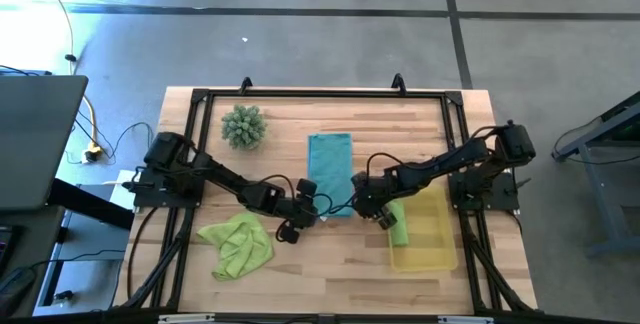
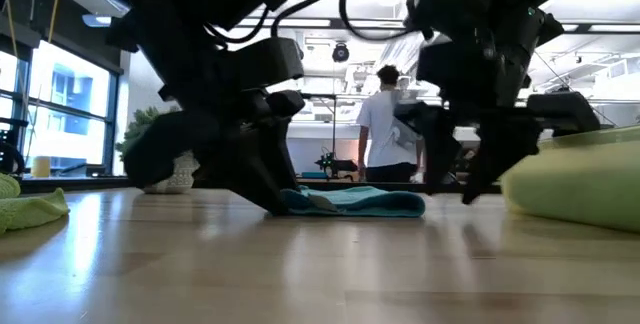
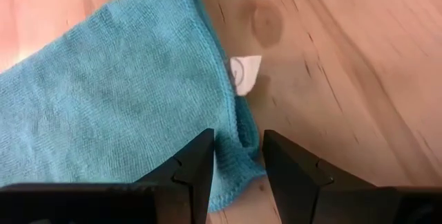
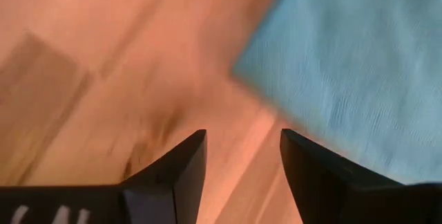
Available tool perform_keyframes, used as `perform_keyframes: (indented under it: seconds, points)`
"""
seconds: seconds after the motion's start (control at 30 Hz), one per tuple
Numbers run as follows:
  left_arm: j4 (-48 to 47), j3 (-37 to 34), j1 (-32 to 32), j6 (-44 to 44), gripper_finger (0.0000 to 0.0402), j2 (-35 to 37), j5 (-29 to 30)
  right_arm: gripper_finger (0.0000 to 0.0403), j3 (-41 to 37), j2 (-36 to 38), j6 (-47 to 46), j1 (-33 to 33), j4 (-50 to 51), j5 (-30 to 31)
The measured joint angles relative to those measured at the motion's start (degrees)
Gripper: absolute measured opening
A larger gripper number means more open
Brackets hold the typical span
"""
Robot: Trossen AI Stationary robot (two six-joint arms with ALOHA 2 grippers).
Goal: Roll microfiber towels into tight, uniform cylinder then place into a basket
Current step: Roll the blue cloth
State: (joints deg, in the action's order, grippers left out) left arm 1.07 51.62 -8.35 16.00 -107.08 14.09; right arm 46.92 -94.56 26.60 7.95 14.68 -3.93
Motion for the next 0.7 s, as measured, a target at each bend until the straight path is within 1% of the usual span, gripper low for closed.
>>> perform_keyframes:
  seconds: [0.13, 0.27, 0.4, 0.53, 0.7]
  points:
    - [0.2, 0.1, 0.0, -1.0, 0.0118, -0.2, 0.4, 0.0174, 0.0, 0.0, -5.2, -0.1, 5.7, 1.4]
    - [0.2, 0.0, 0.0, -2.6, 0.0118, 0.0, 0.4, 0.0172, 0.4, 0.9, -8.3, 0.9, 11.6, 2.2]
    - [0.2, 0.0, 0.0, -3.5, 0.0118, 0.0, 0.5, 0.0172, 3.6, 2.8, -8.7, 2.3, 16.3, 2.3]
    - [0.2, 0.0, 0.0, -3.1, 0.0118, 0.0, 1.3, 0.0172, 6.2, 3.3, -8.2, 2.9, 12.5, 2.2]
    - [0.0, 0.0, 0.0, 0.9, 0.0118, 0.0, 1.5, 0.0171, 3.8, 1.5, -1.4, 2.8, 2.9, 2.3]
